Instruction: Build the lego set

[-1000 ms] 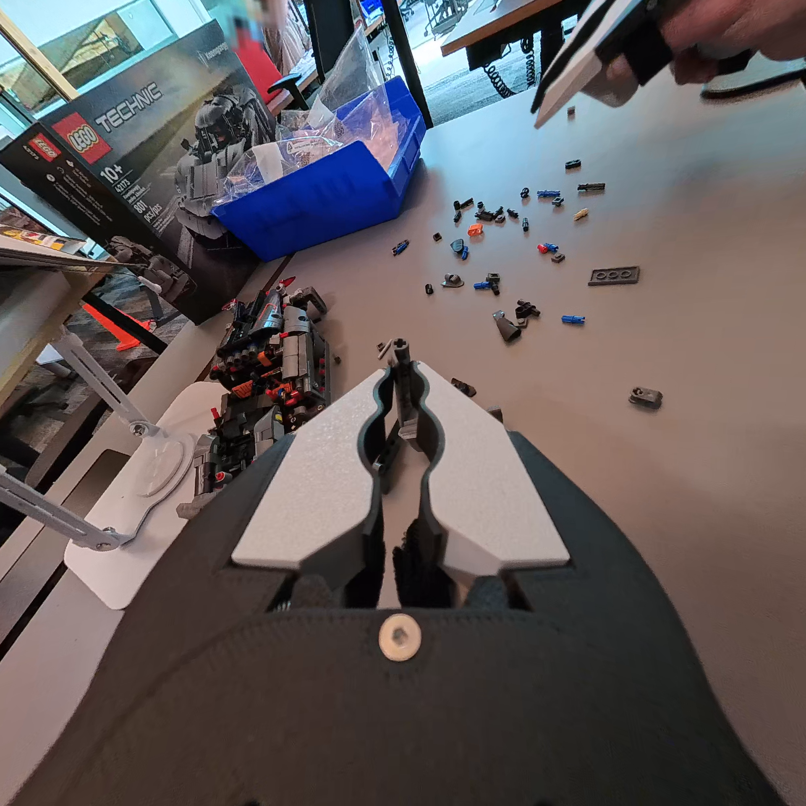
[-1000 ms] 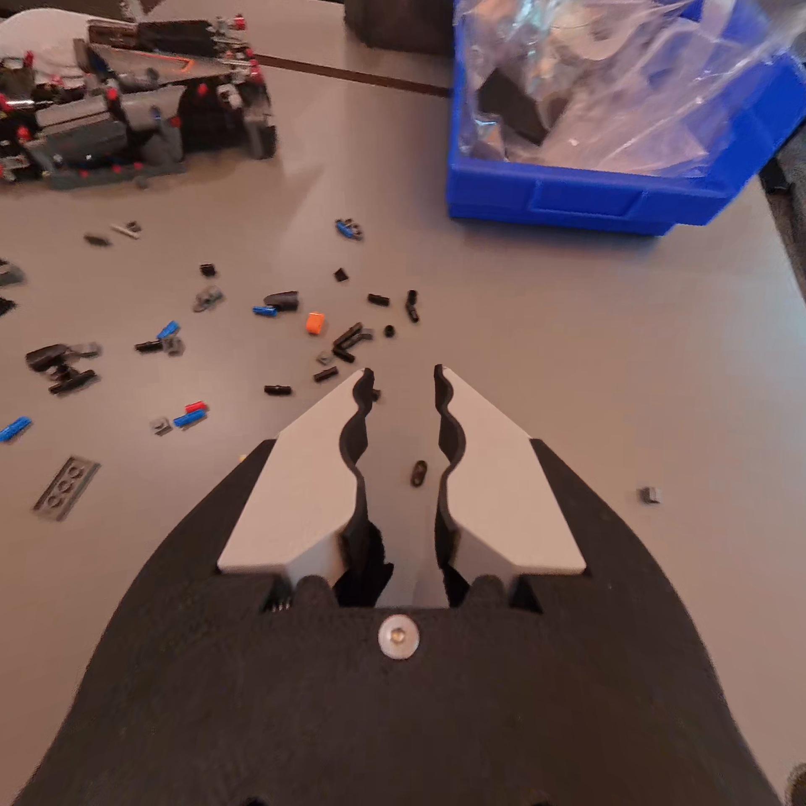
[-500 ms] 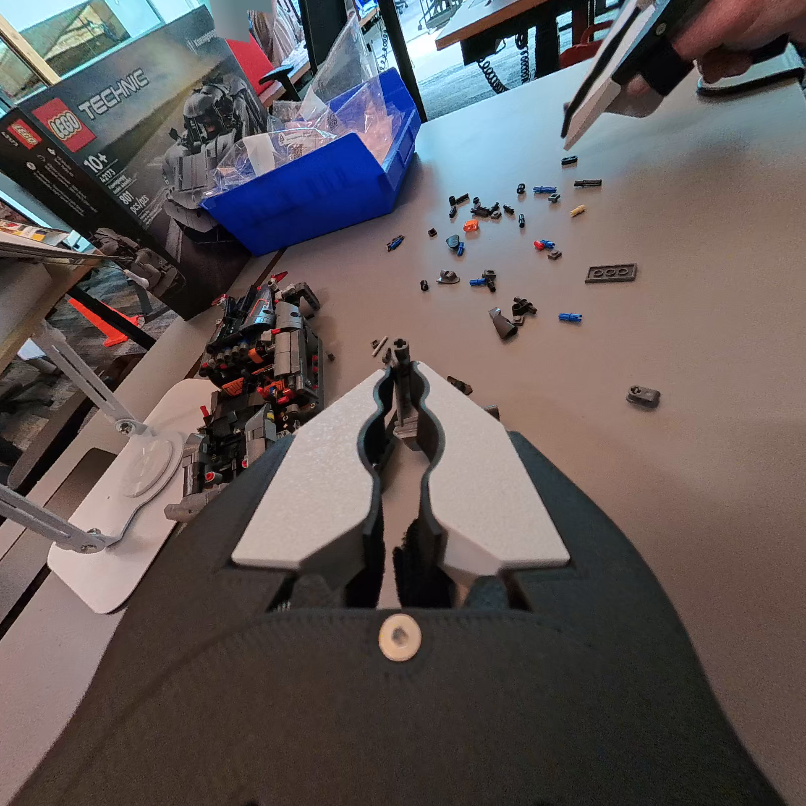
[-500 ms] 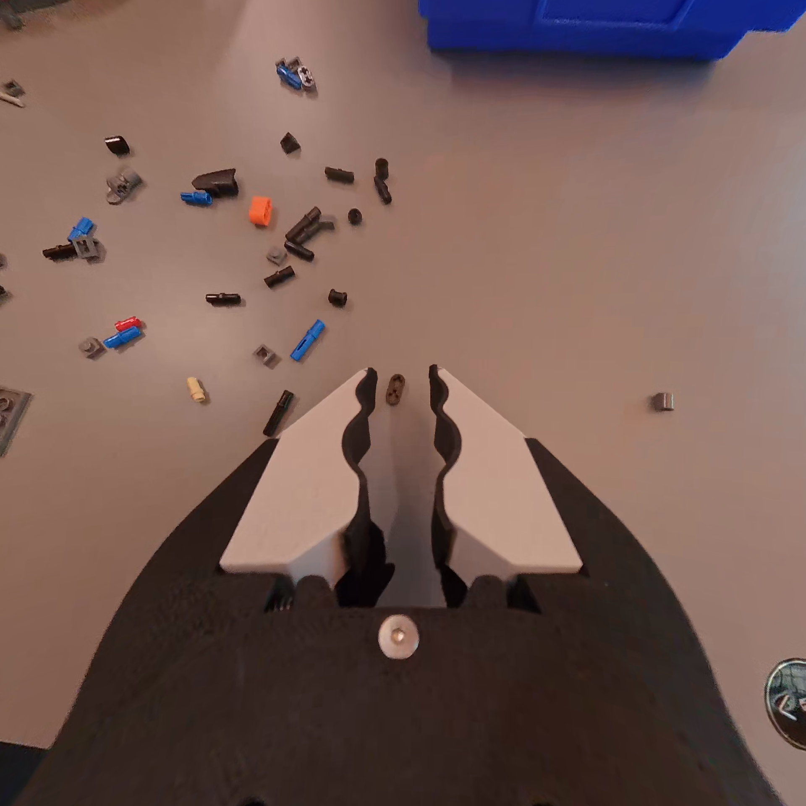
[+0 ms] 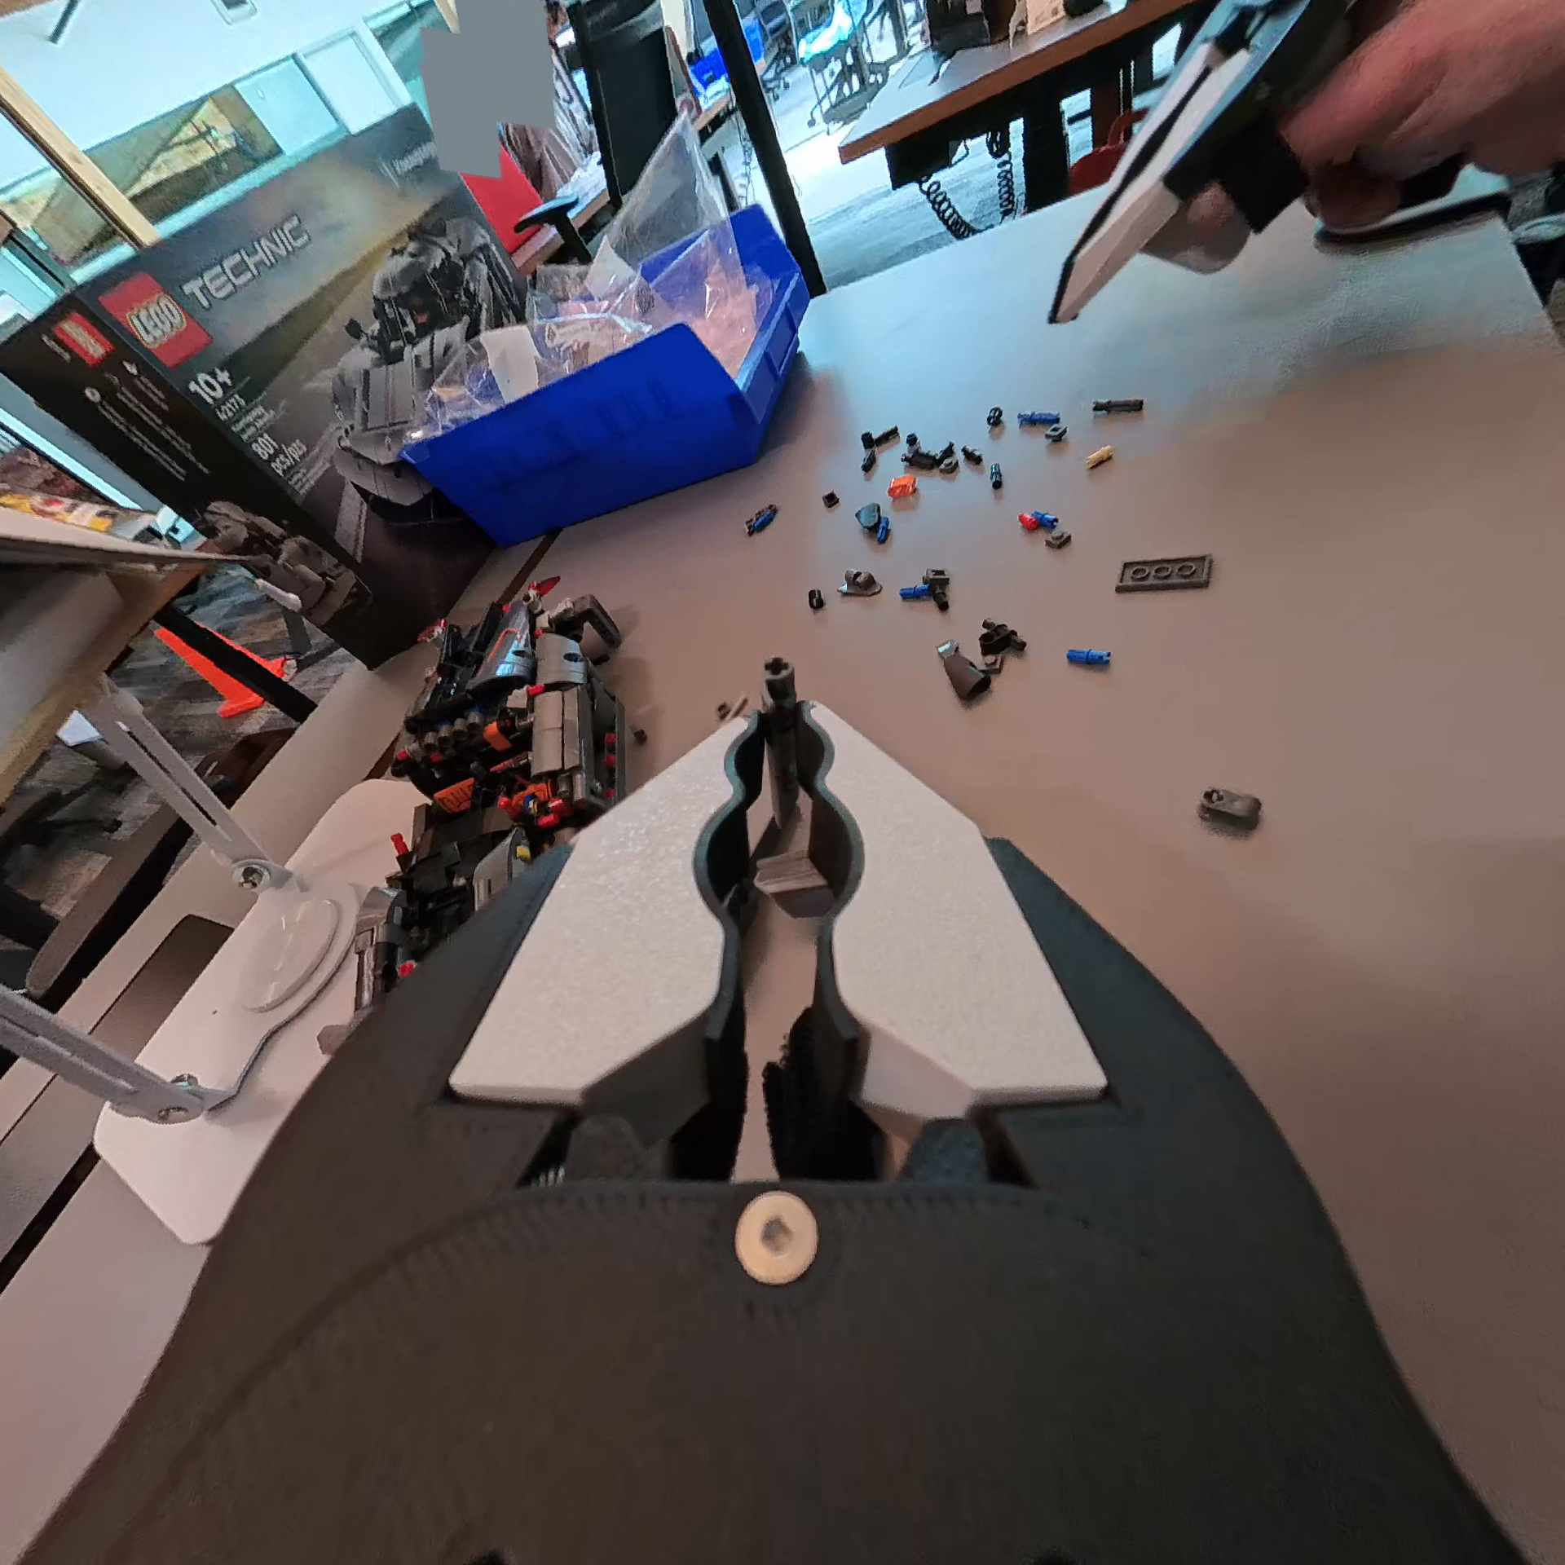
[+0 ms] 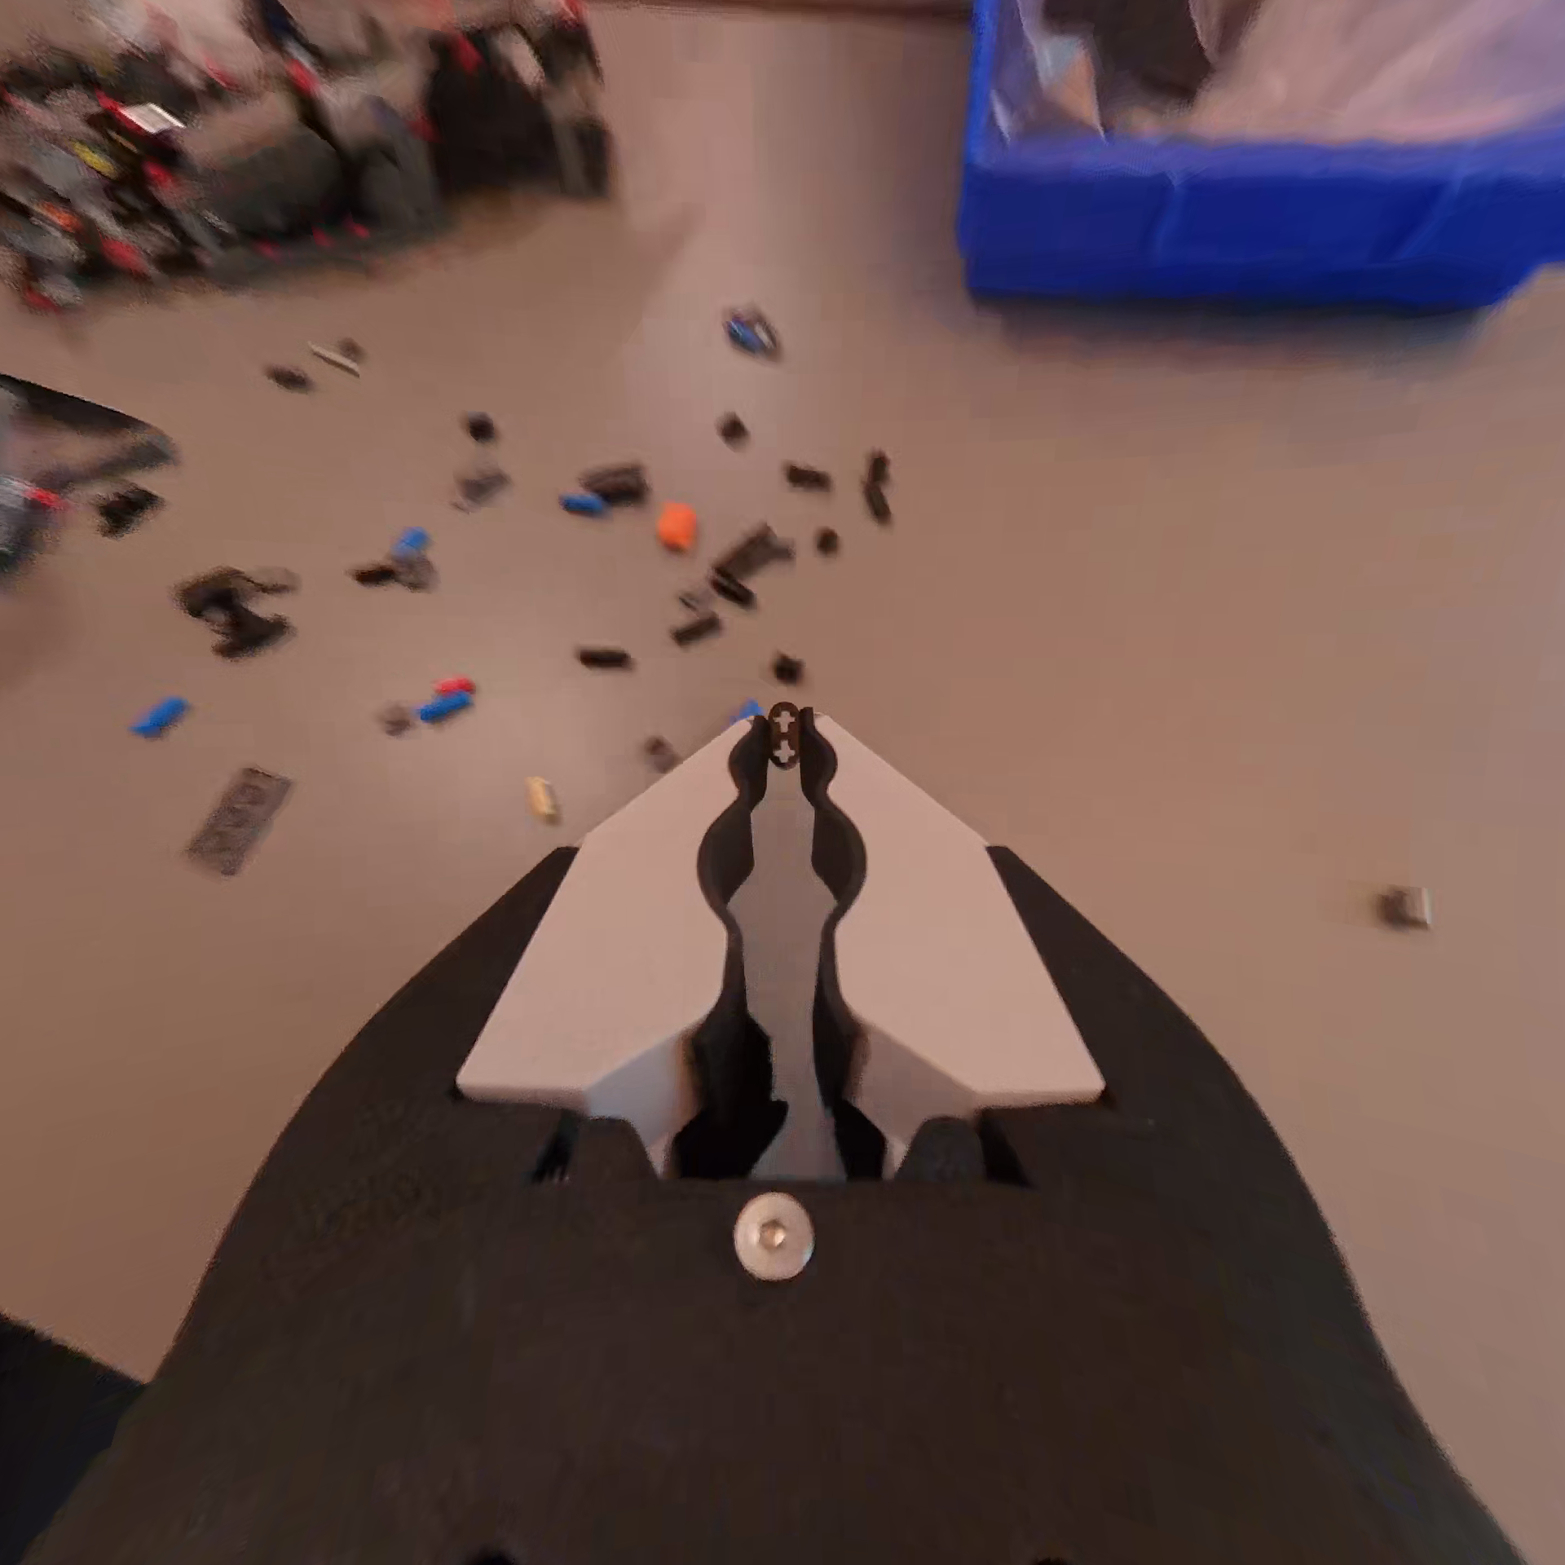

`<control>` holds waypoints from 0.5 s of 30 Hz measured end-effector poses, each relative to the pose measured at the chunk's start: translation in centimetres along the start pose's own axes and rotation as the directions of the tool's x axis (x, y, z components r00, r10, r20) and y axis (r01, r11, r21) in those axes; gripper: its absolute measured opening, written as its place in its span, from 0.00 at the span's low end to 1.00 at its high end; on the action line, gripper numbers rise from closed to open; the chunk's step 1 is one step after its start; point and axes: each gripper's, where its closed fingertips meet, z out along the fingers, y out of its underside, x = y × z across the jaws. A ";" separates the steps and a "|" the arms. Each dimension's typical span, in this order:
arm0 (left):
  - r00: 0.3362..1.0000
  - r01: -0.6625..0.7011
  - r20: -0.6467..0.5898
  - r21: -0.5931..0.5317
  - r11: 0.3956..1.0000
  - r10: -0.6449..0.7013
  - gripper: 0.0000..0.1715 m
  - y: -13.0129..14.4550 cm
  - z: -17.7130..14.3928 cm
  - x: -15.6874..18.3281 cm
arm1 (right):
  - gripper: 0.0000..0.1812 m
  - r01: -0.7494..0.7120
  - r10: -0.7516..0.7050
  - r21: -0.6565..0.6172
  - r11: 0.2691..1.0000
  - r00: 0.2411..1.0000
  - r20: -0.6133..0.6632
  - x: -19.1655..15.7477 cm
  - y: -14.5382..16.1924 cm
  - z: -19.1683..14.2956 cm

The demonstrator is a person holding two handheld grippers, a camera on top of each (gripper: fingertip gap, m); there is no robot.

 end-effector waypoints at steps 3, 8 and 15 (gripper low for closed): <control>0.998 -0.048 0.036 0.029 0.998 0.047 0.03 -1.0 -0.1 0.2 | 0.02 -0.008 -0.034 0.172 0.985 0.971 0.238 -5.7 -4.5 -0.5; 0.988 -0.133 0.088 0.067 0.989 0.127 0.02 -2.9 -0.5 0.8 | 0.02 -0.163 -0.079 0.264 0.951 0.697 0.713 -19.7 -9.2 0.2; 0.965 -0.223 0.152 0.062 0.973 0.211 0.03 -3.9 -1.3 0.8 | 0.02 -0.316 0.002 0.116 0.942 0.350 0.937 -27.7 -11.1 0.9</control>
